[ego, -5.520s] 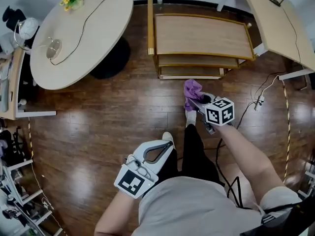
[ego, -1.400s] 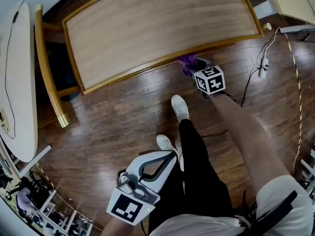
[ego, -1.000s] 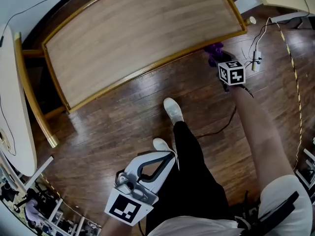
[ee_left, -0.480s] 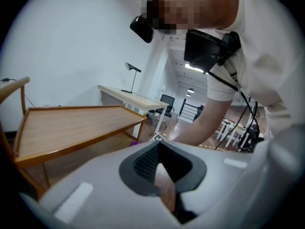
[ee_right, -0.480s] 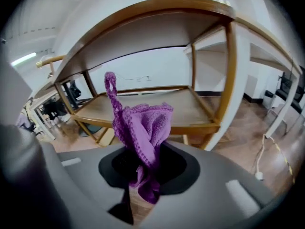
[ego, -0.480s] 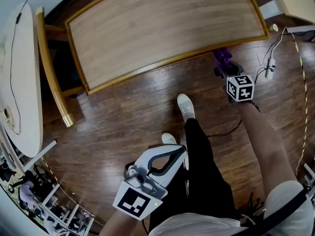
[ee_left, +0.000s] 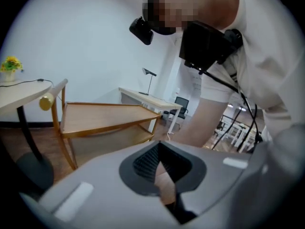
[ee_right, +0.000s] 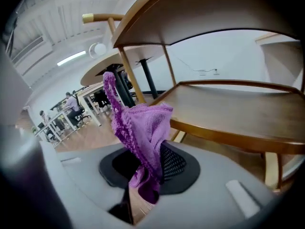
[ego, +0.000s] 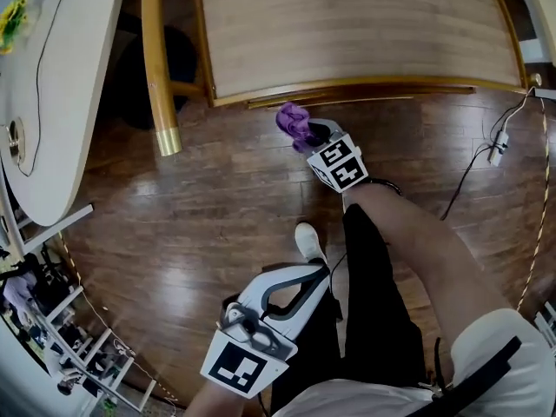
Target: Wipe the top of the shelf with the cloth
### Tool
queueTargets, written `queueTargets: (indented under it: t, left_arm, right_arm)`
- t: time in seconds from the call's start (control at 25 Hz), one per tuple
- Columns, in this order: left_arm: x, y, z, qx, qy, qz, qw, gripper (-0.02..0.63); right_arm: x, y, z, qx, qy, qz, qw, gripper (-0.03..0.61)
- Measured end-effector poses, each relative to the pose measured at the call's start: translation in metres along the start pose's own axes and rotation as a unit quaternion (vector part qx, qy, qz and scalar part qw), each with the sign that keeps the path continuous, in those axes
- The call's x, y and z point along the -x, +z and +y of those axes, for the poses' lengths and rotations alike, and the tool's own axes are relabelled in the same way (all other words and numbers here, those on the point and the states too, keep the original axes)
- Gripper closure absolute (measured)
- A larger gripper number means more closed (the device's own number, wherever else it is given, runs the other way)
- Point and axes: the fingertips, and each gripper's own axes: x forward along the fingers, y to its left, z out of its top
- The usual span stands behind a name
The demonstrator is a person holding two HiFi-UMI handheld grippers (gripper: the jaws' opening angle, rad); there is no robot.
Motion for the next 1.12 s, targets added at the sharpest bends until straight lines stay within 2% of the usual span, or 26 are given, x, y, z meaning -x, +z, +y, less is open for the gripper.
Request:
queueTargets:
  t: [0.2, 0.44, 0.6, 0.84, 1.12]
  left_arm:
    - [0.036, -0.018, 0.012, 0.03, 0.048, -0.004, 0.9984, 0.595]
    - [0.046, -0.033, 0.018, 0.049, 0.066, -0.007, 0.9966, 0.595]
    - [0.027, -0.022, 0.013, 0.048, 0.047, -0.019, 0.9976, 0.595]
    - [-0.008, -0.006, 0.004, 0.025, 0.004, -0.012, 0.9996, 0.595]
    - [-0.049, 0.011, -0.014, 0.01, -0.052, -0.005, 0.9986, 0.595]
  right_arm:
    - [-0.062, 0.003, 0.039, 0.036, 0.026, 0.03, 0.999, 0.479]
    - [-0.077, -0.003, 0.008, 0.028, -0.007, 0.042, 0.999, 0.479]
    - [-0.053, -0.013, -0.033, 0.019, -0.042, 0.05, 0.998, 0.479]
    - [0.001, -0.028, -0.097, 0.002, -0.092, 0.056, 0.994, 0.479]
    - [0.075, -0.066, -0.179, -0.036, -0.164, 0.065, 0.984, 0.479]
